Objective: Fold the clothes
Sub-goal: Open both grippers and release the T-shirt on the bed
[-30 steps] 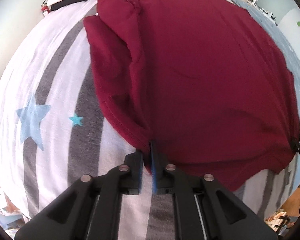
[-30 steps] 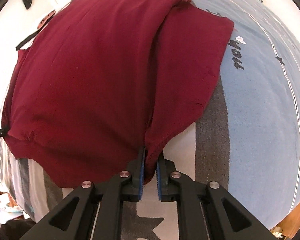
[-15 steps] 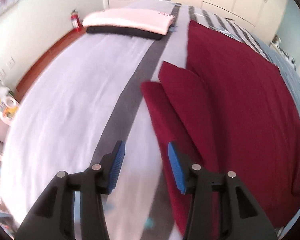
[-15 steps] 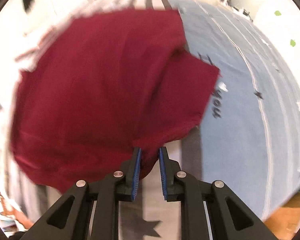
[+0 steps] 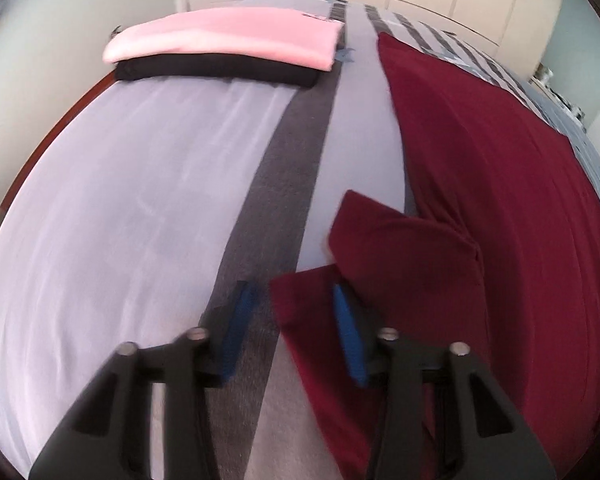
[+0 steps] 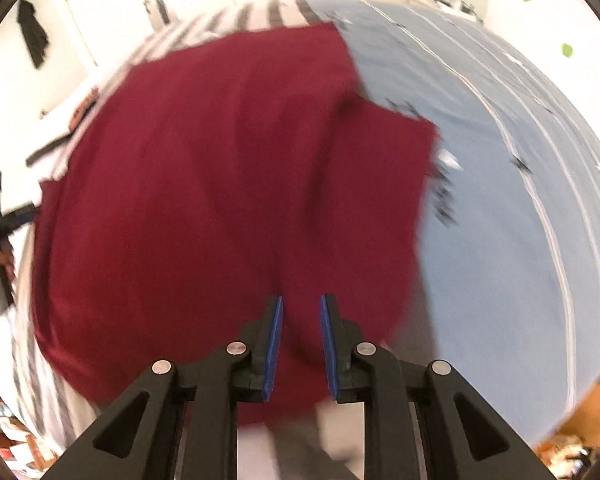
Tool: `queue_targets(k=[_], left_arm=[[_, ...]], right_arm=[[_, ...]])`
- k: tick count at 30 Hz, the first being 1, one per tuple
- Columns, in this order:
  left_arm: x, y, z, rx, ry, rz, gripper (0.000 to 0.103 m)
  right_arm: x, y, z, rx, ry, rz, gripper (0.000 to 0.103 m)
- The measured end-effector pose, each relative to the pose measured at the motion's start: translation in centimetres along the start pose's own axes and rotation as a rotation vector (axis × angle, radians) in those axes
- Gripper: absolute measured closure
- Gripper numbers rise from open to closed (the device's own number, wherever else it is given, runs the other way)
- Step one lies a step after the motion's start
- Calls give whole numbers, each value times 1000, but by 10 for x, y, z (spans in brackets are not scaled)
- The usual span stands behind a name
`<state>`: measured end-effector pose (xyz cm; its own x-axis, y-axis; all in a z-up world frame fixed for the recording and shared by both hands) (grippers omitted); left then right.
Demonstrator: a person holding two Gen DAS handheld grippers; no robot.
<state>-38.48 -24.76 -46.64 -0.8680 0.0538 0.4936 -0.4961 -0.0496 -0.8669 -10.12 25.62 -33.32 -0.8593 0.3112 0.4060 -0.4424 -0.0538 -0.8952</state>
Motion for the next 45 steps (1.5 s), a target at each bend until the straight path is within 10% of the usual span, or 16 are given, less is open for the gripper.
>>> queue_targets(k=[2,16,29,40,45], left_arm=[[4,-3,3,-11,11,-1,100],[-65,-101,108,104,-187,-1,101],[-120,-128,129,239,-272,81,98],[-101,-111,47,-21,-78,68,93],[-136,-90,48,43,-81,175,91]], right_arm=[[18,15,24,34,-8,-22,85],[84,128,104,84,-65,6,85],[77,134,101,57,-105,7,85],[83,128,121,108,-111,-14,85],[77,125,135,143,-122,-3,85]])
Point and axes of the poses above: each gripper's, at about its wrist camera, not at the fingertips, and y roughly the way its jaws point, z to its left, x to its top, the point moved 8 cm from there along y, roughly the way its jaws point, and after that the axes turned 15 degrees about y, right-handed, at the moved point
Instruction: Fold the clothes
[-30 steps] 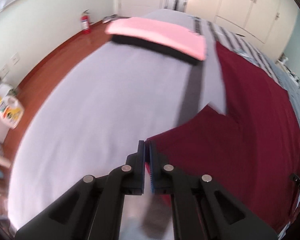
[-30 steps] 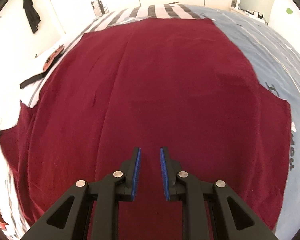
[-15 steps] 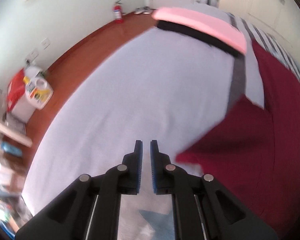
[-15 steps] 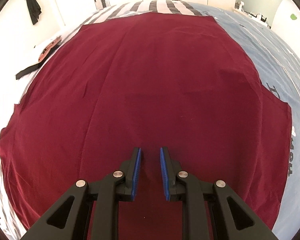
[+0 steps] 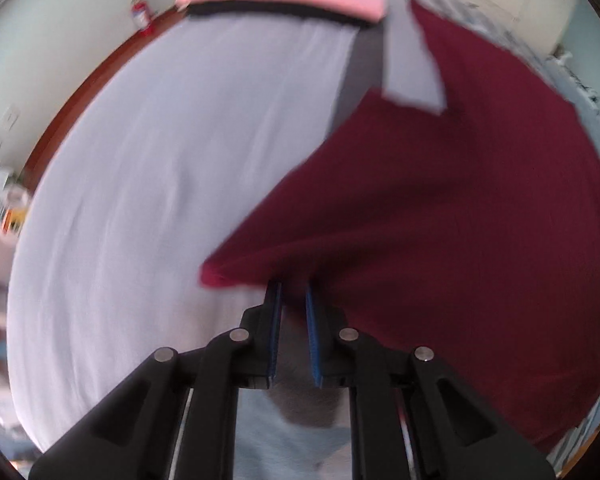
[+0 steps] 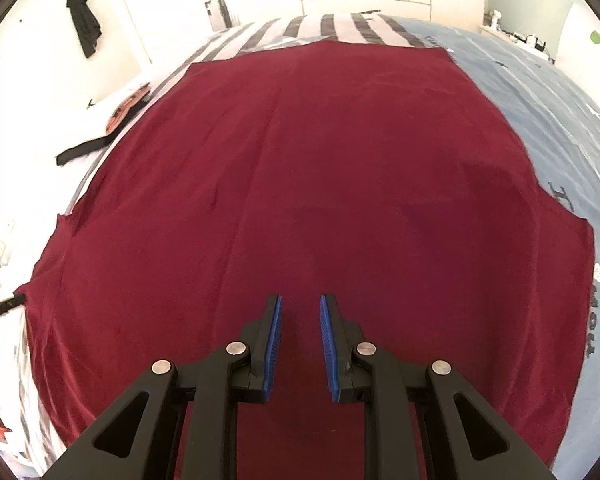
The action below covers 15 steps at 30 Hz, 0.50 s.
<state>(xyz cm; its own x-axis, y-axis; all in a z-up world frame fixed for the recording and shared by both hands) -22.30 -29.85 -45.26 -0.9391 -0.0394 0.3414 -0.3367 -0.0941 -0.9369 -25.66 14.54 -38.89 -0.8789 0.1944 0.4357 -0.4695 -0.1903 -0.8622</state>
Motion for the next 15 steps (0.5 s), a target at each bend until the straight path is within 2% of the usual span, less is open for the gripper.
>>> queue_targets(k=[3,5,7,8,10,11,12,15], left_arm=[[-20,-6,23,90,-45,33,89],[-30,-14,39,121,-96,62,89],[-23,-27,49,130,-133,29,89],[-12,-35,49,122,-128,-16,88],[16,-38,41,80,-94,-77,78],[30,-36,35,53,-70,-99,64],[45,-34,28,26,-47,-121,55],[88,-26,6,-55,29,-182,55]], right_arm=[[-8,7,0,-10,-3,24,85],[-12,11,-2,-14,4,35,85],[-12,11,-3,-12,11,34,85],[-11,10,-4,-10,14,31,85],[-10,9,-4,-5,20,26,85],[-8,8,-4,1,26,22,85],[-5,8,-4,4,32,17,85],[1,7,-1,6,39,6,85]])
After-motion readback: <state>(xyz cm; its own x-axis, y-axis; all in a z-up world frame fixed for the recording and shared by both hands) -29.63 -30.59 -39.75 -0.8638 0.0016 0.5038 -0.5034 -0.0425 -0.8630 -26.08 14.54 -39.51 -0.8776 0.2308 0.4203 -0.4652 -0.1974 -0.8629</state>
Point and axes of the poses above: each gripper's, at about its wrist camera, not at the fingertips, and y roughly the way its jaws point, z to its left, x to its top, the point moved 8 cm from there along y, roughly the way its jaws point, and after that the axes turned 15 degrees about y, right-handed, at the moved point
